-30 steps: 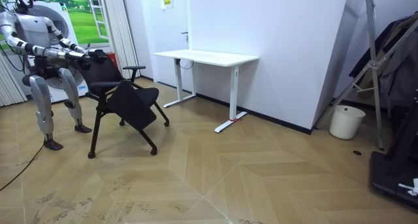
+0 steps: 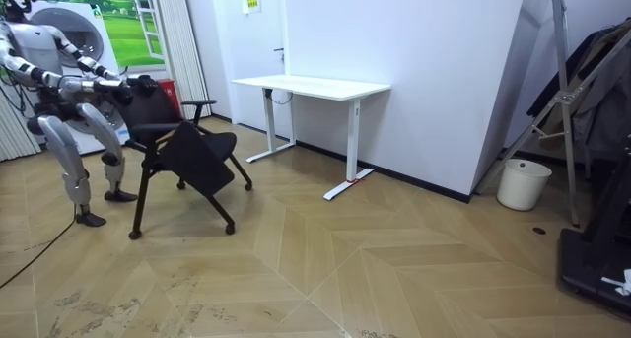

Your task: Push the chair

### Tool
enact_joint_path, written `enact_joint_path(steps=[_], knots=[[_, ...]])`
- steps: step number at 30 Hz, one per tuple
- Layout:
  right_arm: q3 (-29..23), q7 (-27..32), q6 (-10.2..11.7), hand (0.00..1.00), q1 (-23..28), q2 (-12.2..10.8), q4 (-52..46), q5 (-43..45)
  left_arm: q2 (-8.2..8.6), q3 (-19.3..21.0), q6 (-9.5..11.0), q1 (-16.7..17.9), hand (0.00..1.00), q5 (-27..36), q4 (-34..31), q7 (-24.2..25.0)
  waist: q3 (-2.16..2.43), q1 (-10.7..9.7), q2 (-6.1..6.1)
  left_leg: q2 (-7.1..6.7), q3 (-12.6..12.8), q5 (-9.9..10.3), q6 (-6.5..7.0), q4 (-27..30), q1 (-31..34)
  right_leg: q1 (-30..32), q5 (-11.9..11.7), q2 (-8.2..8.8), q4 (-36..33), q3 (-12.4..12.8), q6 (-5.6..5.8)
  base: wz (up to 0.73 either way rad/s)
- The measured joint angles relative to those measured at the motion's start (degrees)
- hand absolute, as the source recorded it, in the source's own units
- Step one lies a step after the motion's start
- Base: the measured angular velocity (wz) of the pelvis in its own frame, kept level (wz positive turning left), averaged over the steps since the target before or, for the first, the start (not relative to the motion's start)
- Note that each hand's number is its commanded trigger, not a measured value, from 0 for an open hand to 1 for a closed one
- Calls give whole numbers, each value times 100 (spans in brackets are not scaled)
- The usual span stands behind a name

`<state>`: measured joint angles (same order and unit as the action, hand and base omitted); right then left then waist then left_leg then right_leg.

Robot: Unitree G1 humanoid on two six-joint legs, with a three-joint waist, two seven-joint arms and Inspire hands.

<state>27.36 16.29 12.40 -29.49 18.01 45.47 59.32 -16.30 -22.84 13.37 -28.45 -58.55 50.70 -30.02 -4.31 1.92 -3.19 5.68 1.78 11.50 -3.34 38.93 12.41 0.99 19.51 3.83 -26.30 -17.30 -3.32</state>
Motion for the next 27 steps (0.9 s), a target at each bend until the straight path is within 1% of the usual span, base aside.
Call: enact_joint_path(steps=[1, 2, 3, 4, 5, 6, 7, 8, 9, 10, 11, 12, 13, 14, 15, 16, 17, 18, 19, 20, 21, 22, 23, 24, 25, 26, 27], knots=[[4, 31, 2, 100, 2, 0, 17, -12, 38, 0, 0, 1, 100, 18, 58, -60, -41, 11, 75, 90, -6, -23, 34, 514, 237, -15, 115, -39, -200, -13, -50, 10], [4, 37, 2, 100, 11, 0, 14, -14, 52, 0, 0, 13, 100, 32, 72, -69, -53, 8, 94, 105, -14, -39, 59, 729, 330, -7, 188, -29, -330, -10, -71, 9], [5, 59, 18, 100, 23, 41, 10, -28, 96, 0, 2, 15, 100, 53, 108, -72, -52, -9, 118, 62, -21, -26, 59, 791, 518, 36, 338, -4, -543, -24, -82, 0], [8, 74, 53, 100, 18, 97, -9, -34, 128, 0, 2, 11, 100, 73, 116, -72, -43, 21, 163, 12, 52, -5, 62, 689, 797, 121, 445, 11, -703, -23, -90, -6], [7, 93, 52, 100, 18, 100, -3, -34, 135, 0, 5, 12, 100, 89, 116, -72, -38, 52, 170, -46, 93, -7, 69, 550, 908, 151, 492, 40, -777, -18, -96, -30], [7, 137, 53, 100, 32, 118, 19, -28, 172, 0, 6, 13, 100, 91, 117, -72, -32, 138, 187, -94, 179, -42, 69, 85, 1026, 182, 538, 66, -828, -4, -84, -38], [7, 162, 61, 100, 35, 132, 23, -19, 181, 0, 11, 8, 100, 86, 132, -76, -22, 207, 198, -166, 250, -112, 124, -528, 1091, 182, 582, 69, -865, 21, -48, -31], [7, 198, 61, 100, 35, 140, 26, -20, 179, 0, 22, -14, 100, 80, 131, -80, -17, 220, 206, -168, 296, -190, 185, -770, 1111, 184, 600, 56, -867, 20, -29, -23], [2, 289, 60, 100, 27, 143, 55, -27, 158, 0, 44, -83, 100, 69, 121, -62, -11, 291, 174, -174, 301, -467, 263, -1011, 1155, 190, 631, 56, -867, 78, 17, -8], [3, 362, 60, 100, 11, 144, 58, -45, 130, -8, 59, -139, 100, 67, 90, -43, 21, 280, 136, -228, 316, -662, 288, -1109, 1175, 225, 689, 87, -848, 91, 61, -6], [1, 413, 57, 100, -7, 153, 59, -50, 120, -11, 62, -185, 100, 68, 80, -34, 17, 280, 114, -251, 337, -718, 304, -1132, 1186, 240, 706, 109, -849, 111, 84, -5], [-3, 494, 34, 100, -56, 151, 86, -50, 91, -11, 66, -266, 100, 66, 79, -28, 25, 300, 108, -239, 450, -787, 389, -1120, 1205, 229, 730, 146, -847, 171, 143, -10], [-3, 555, -1, 100, -82, 138, 115, -72, 81, -25, 73, -336, 100, 66, 105, -7, 51, 298, 85, -298, 538, -843, 479, -1107, 1182, 200, 728, 234, -862, 195, 200, -10], [-3, 604, -7, 100, -81, 138, 133, -82, 82, -36, 71, -357, 100, 66, 113, 7, 60, 297, 37, -357, 577, -851, 526, -1106, 1157, 182, 766, 298, -874, 212, 250, -11], [-3, 682, -25, 100, -91, 100, 160, -95, 73, -40, 72, -393, 100, 52, 112, 9, 64, 348, -70, -447, 705, -774, 647, -1060, 1092, 157, 840, 443, -954, 300, 352, -15], [-15, 747, -39, 100, -122, 94, 191, -95, 71, -40, 72, -441, 100, 52, 120, 9, 83, 349, -135, -573, 736, -613, 763, -892, 1082, 164, 927, 591, -1091, 318, 451, -19], [-44, 765, -49, 100, -148, 110, 197, -77, 68, -39, 70, -482, 100, 52, 123, 9, 84, 349, -167, -638, 742, -501, 789, -780, 1098, 196, 971, 644, -1269, 311, 520, -25], [-53, 801, -96, 100, -228, 87, 249, -72, 69, -28, 66, -572, 100, 55, 159, -21, 64, 396, -165, -695, 746, -311, 843, -548, 1123, 397, 929, 796, -1822, 320, 569, -34], [-53, 839, -159, 100, -287, 14, 348, -62, 75, -28, 80, -644, 100, 55, 252, -36, 55, 443, -151, -701, 743, -116, 874, -358, 1111, 631, 678, 930, -2445, 362, 564, -32], [-53, 867, -179, 100, -286, -12, 378, -62, 76, -28, 88, -657, 100, 52, 274, -39, 54, 448, -148, -691, 741, -38, 882, -289, 1099, 707, 534, 948, -2653, 406, 573, -16], [-51, 914, -185, 100, -279, -30, 392, -71, 65, -30, 111, -669, 100, 47, 284, -77, 28, 455, -105, -666, 721, 122, 894, -157, 1035, 861, 214, 996, -3021, 448, 584, -5], [-56, 944, -217, 100, -284, -91, 411, -70, 24, -31, 156, -689, 100, 46, 343, -129, 9, 471, -79, -640, 672, 261, 899, -71, 996, 1040, -81, 1006, -3341, 469, 565, -6], [-57, 971, -245, 100, -288, -121, 421, -69, 12, -31, 175, -710, 100, 41, 363, -160, 9, 479, -67, -648, 606, 306, 902, -53, 982, 1127, -181, 1005, -3471, 483, 543, -12], [-62, 1023, -279, 100, -306, -163, 427, -67, -17, -30, 186, -748, 100, 37, 389, -209, 0, 524, -37, -650, 484, 358, 884, -61, 959, 1310, -168, 991, -3644, 528, 539, -14], [-58, 1078, -328, 100, -319, -191, 407, -56, -37, -30, 212, -809, 100, 38, 456, -264, -27, 596, 1, -645, 360, 386, 852, -100, 912, 1524, -21, 985, -3649, 467, 551, -14], [-37, 1103, -367, 100, -326, -218, 407, -54, -48, -32, 215, -823, 100, 39, 479, -296, -33, 617, 9, -636, 321, 396, 832, -133, 884, 1637, 28, 997, -3610, 440, 554, -3], [11, 1147, -453, 100, -337, -267, 392, -71, -84, -31, 218, -837, 100, 47, 488, -324, -35, 635, 12, -631, 215, 415, 791, -194, 851, 1887, 87, 996, -3443, 429, 582, 9]])
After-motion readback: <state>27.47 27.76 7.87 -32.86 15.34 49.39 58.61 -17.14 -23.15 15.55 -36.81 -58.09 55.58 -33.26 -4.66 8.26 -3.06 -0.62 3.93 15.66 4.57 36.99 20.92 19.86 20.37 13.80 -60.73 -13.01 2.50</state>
